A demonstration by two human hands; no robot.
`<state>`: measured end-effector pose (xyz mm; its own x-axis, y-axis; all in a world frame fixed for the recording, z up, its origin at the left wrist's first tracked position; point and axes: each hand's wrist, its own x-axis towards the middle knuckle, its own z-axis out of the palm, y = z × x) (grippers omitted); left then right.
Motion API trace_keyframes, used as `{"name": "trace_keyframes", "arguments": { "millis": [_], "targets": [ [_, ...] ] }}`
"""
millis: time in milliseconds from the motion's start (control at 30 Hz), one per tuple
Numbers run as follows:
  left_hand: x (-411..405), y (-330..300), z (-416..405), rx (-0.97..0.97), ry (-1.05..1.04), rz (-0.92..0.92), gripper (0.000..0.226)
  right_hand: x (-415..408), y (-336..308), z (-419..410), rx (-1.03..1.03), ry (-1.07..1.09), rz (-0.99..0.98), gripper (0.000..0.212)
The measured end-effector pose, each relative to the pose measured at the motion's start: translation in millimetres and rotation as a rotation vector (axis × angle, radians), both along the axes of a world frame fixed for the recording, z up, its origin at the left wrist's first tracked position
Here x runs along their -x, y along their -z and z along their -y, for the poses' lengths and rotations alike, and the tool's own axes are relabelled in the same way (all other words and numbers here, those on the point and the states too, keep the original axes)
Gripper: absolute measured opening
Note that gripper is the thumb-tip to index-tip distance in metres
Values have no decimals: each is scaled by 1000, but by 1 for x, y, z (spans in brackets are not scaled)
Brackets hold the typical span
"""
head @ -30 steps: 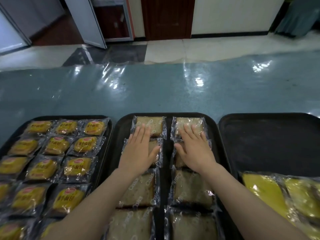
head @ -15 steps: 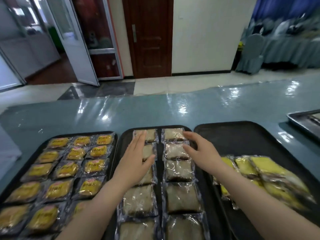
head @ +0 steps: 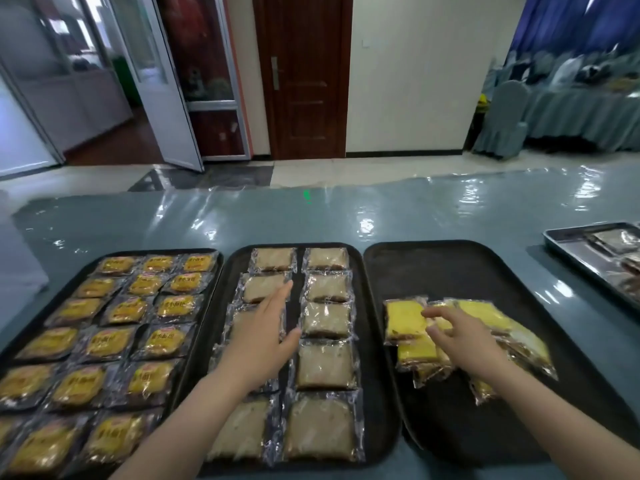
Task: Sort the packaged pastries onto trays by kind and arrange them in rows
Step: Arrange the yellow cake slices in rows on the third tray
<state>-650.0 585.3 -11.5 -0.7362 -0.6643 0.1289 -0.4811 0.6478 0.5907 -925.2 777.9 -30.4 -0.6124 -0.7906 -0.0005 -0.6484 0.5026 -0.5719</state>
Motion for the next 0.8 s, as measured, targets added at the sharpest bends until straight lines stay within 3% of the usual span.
{"name": "trace_keyframes", "arguments": {
  "millis": [133,267,433,567,800],
  "targets": [
    [61,21,-23,-58,-37,24,76,64,21,-11,-59,-48,-139,32],
    [139,46,-49,-111,-55,91,73,133,40,-25,-242,-118,-244,45],
    [210,83,-76,-169,-42,254,69,191,62,-41,-408,-412,-37,76],
    [237,104,-85,-241,-8,423,59,221,78,-41,-367,-426,10,63],
    [289,116,-72,-273,-54,524,62,273,96,-9,-249,-259,-185,44]
  ]
}}
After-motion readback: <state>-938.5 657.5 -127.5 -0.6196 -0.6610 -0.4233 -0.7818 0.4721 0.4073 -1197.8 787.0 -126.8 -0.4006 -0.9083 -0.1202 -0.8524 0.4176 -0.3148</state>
